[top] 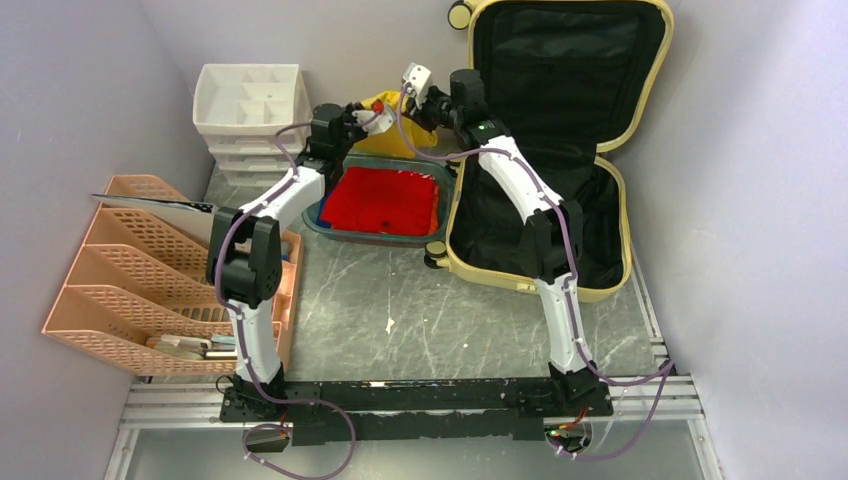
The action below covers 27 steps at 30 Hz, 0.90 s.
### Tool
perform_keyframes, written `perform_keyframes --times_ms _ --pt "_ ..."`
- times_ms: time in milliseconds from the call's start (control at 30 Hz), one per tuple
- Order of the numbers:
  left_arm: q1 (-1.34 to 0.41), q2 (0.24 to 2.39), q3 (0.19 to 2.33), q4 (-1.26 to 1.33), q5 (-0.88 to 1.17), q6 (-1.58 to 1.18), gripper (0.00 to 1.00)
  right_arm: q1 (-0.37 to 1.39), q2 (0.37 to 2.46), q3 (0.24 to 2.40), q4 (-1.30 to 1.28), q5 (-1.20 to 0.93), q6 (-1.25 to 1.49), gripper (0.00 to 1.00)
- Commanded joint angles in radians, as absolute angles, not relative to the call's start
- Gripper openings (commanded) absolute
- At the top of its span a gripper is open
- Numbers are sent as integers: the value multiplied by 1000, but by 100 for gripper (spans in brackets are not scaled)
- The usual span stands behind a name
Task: Open, take out, and arrange the luggage
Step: Adjust the clothes in the bin.
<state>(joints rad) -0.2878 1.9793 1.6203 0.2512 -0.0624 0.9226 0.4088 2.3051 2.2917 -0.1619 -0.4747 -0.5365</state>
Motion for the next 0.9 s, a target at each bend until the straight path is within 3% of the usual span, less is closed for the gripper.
perform_keyframes --times_ms 0,467,867 --pt "-258 1892 1552 407 -231 973 5 334 2284 2311 -204 -504 -566 0" --pt "-258 1711 1553 -113 -114 861 5 324 2116 2178 -470 -795 -651 0" --pt "-258 1634 1221 -205 -44 987 5 327 2005 1757 -482 -857 -786 0"
